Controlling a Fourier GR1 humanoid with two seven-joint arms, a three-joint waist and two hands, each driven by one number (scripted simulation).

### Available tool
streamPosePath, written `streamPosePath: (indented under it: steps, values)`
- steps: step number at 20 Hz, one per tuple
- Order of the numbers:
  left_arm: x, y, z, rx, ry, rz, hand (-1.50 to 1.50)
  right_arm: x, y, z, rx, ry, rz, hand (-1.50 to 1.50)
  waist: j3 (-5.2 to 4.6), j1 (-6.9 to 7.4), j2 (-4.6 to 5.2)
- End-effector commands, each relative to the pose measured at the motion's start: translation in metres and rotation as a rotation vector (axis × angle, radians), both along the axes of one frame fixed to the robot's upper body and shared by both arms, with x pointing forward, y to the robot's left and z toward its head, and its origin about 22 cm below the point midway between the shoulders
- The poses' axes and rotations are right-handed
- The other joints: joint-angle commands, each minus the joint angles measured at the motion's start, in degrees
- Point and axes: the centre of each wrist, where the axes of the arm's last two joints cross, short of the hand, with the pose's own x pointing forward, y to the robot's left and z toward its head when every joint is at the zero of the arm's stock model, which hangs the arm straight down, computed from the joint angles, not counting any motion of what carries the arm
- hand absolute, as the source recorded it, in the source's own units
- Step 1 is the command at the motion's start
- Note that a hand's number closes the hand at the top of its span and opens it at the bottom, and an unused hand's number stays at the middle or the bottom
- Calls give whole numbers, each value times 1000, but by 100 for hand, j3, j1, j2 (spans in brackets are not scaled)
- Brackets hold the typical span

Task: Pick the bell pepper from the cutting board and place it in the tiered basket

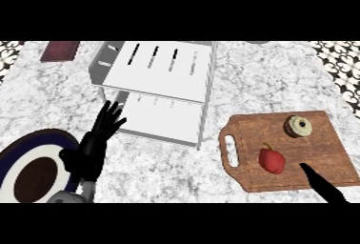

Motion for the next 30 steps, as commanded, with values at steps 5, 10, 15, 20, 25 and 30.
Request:
streamPosePath:
  steps: [5,10,15,20,25,30]
  values:
    - [-23,29,-33,93,176,97,0,-71,3,-33,-41,406,-108,-150,-100,401,261]
    - [-22,19,-34,102,181,67,0,-76,17,-29,-57,459,-217,-150,-81,566,275]
    - [-18,15,-29,94,183,47,0,-67,33,-18,-75,539,-273,-150,-66,718,282]
    - [-19,15,-28,105,178,45,0,-62,39,-11,-120,704,-339,-150,-50,758,247]
    - [-18,12,-33,100,201,34,0,-39,52,4,-125,842,-400,-150,-42,740,226]
    - [-22,24,-36,110,219,46,0,-11,81,16,-122,888,-379,-150,-19,695,162]
